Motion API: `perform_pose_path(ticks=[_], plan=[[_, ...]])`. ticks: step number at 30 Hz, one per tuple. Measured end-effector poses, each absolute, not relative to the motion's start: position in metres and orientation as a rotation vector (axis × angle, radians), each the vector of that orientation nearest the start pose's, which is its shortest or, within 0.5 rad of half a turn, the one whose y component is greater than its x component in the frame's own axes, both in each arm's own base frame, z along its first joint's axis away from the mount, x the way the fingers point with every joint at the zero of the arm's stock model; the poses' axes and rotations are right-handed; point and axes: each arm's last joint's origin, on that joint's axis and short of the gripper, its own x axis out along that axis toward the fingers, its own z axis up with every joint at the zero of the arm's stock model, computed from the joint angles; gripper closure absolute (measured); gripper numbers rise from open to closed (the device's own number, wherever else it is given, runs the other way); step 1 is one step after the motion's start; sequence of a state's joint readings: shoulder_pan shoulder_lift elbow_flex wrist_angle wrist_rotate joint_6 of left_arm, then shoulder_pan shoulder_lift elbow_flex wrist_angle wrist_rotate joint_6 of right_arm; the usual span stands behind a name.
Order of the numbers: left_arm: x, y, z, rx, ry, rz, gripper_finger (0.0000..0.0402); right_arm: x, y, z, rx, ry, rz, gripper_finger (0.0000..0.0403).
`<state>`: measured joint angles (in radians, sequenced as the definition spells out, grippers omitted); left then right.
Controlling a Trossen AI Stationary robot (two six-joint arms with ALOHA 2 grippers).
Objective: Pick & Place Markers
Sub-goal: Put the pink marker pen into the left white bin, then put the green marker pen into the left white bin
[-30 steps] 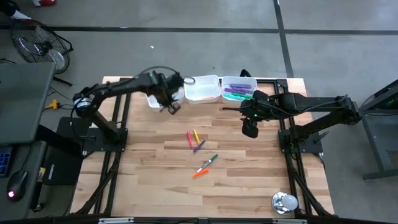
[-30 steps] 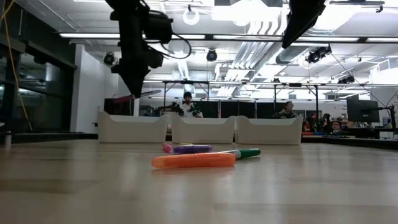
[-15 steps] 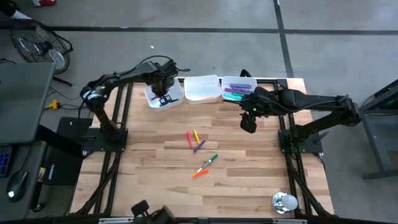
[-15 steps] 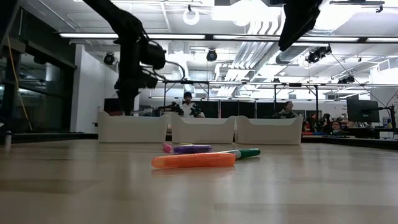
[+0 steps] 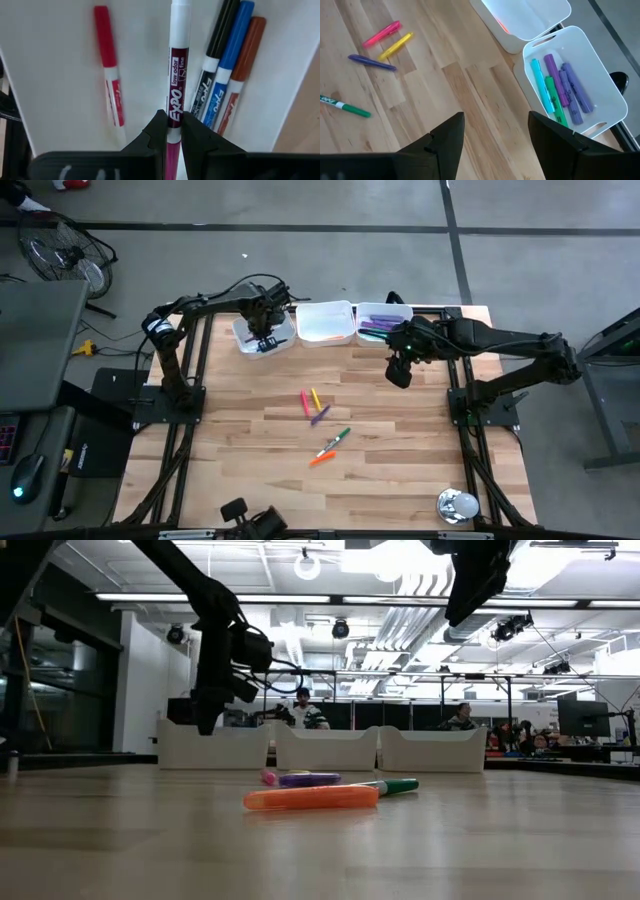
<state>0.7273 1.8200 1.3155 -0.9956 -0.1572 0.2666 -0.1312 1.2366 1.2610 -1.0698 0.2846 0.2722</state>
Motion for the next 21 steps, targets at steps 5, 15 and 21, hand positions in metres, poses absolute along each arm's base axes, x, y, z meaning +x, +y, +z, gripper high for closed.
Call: perform_pose_path(ticks=[5,15,21], plan=[[0.2482,0.2265,0.1966,-0.218,1.55,0.486,0.0368,0.2215,-0.0387,0.3362,0.163,0.991,-0.516,0.0194],[0.2464,0.2265,0.1967,-0.198,1.579,0.512,0.0278,0.2215,-0.0388,0.3362,0.158,0.993,-0.513,0.0194],[0.2455,0.2258,0.2032,-0.239,1.597,0.539,0.0275,0.2215,-0.0385,0.3361,0.159,0.995,-0.506,0.0194]])
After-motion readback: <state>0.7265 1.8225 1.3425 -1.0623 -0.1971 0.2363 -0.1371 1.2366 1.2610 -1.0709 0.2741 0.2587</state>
